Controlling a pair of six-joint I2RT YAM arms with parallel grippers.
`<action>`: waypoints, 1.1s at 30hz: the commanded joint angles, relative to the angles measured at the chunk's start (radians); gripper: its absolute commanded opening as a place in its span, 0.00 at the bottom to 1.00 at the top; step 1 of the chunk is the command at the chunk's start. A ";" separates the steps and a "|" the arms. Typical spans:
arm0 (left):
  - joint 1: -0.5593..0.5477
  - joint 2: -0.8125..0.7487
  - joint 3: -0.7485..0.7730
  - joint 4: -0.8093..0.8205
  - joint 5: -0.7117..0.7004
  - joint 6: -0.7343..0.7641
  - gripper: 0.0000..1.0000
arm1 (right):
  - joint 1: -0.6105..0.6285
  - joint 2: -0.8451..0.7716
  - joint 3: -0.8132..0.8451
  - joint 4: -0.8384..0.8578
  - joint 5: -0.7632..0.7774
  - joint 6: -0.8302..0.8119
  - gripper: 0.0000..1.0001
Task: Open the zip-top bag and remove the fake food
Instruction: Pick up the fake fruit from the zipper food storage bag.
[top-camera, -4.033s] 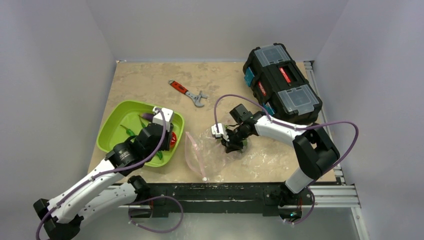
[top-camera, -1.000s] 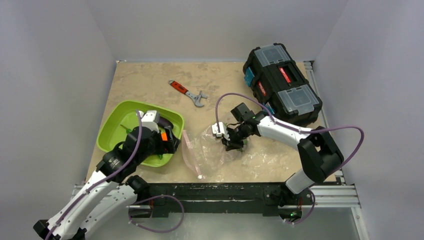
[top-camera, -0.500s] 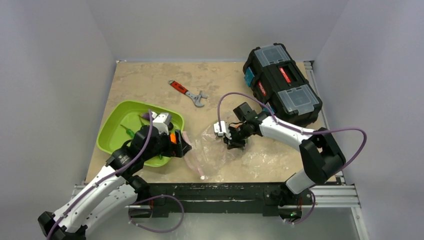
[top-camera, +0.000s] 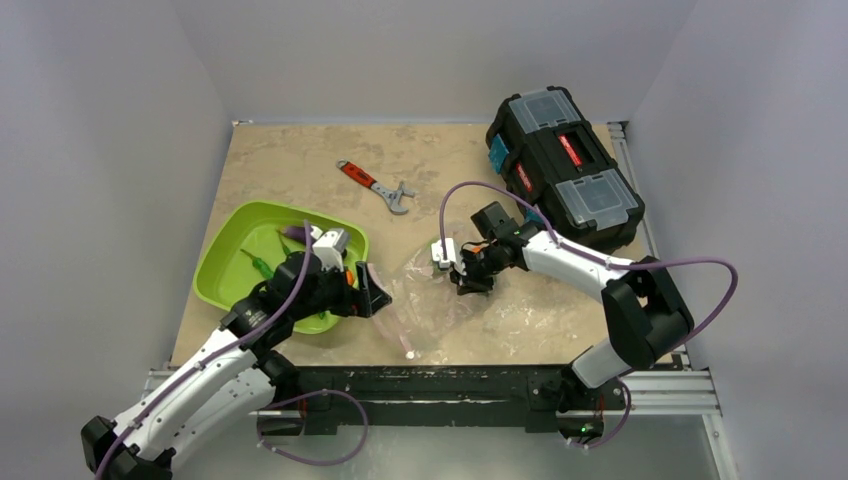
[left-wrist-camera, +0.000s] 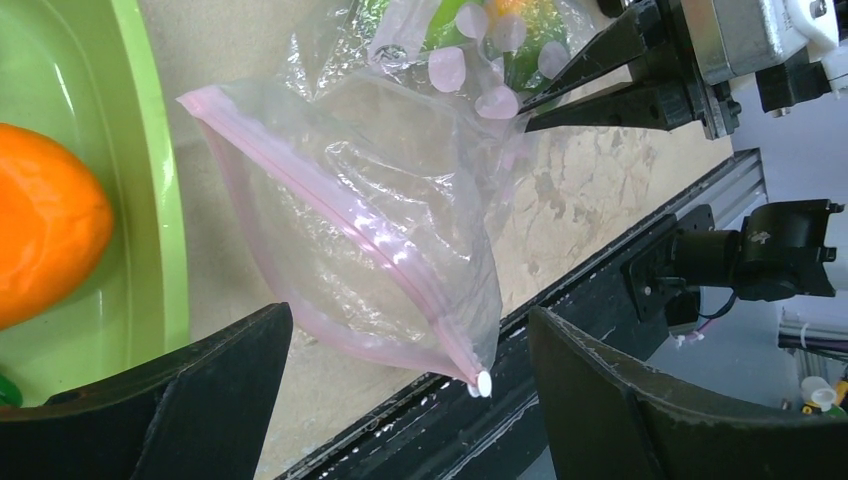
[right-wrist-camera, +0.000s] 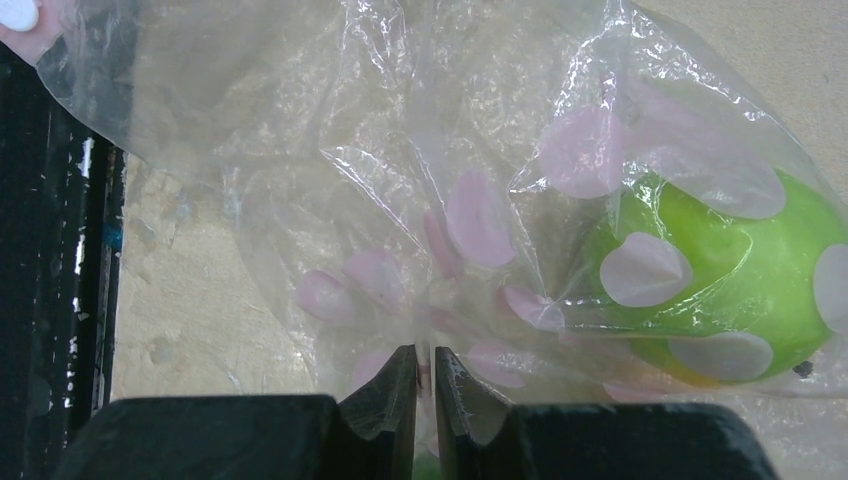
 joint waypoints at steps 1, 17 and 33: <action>0.002 0.006 -0.014 0.073 0.040 -0.021 0.87 | -0.007 -0.031 -0.005 0.022 0.007 -0.014 0.11; -0.014 0.019 -0.036 0.105 0.052 -0.030 0.87 | -0.013 -0.029 -0.008 0.019 0.015 -0.020 0.13; -0.017 0.011 -0.047 0.107 0.049 -0.027 0.88 | -0.014 -0.032 -0.009 0.004 0.019 -0.036 0.19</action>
